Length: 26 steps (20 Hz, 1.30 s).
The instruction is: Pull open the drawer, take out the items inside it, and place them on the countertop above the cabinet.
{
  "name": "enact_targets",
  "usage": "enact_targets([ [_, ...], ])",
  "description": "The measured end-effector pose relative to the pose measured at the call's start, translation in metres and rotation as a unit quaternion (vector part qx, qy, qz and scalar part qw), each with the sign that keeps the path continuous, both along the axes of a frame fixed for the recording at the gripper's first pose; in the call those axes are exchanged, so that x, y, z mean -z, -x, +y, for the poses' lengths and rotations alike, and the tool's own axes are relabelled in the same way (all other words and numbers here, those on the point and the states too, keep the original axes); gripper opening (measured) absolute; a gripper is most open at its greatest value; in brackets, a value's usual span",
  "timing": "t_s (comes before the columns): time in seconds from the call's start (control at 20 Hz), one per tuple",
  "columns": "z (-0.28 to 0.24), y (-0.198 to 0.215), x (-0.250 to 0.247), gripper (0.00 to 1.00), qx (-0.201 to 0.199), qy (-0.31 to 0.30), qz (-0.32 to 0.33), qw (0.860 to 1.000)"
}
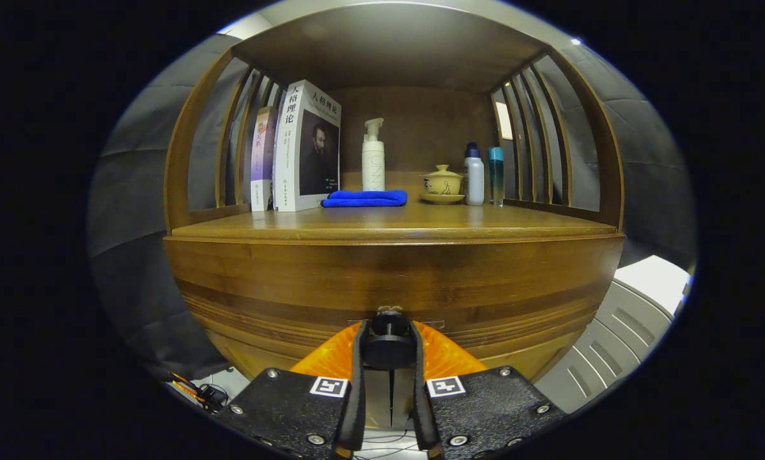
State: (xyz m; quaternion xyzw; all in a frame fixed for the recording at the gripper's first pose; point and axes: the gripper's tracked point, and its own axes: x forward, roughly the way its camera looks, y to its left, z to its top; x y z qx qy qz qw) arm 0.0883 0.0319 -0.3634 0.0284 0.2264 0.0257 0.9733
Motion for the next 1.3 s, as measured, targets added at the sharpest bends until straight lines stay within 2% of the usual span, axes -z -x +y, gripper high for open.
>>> enact_targets([
  [0.45, -0.005, 0.049, -0.011, 0.31, 0.005, -0.007, 0.004, 1.000],
  [0.9, -0.011, 0.106, -0.019, 0.31, -0.008, -0.021, 0.011, 1.000],
  [1.1, -0.008, 0.122, -0.023, 0.31, -0.012, -0.004, 0.009, 1.000],
  [1.3, -0.007, 0.134, -0.024, 0.31, -0.007, -0.023, 0.018, 1.000],
])
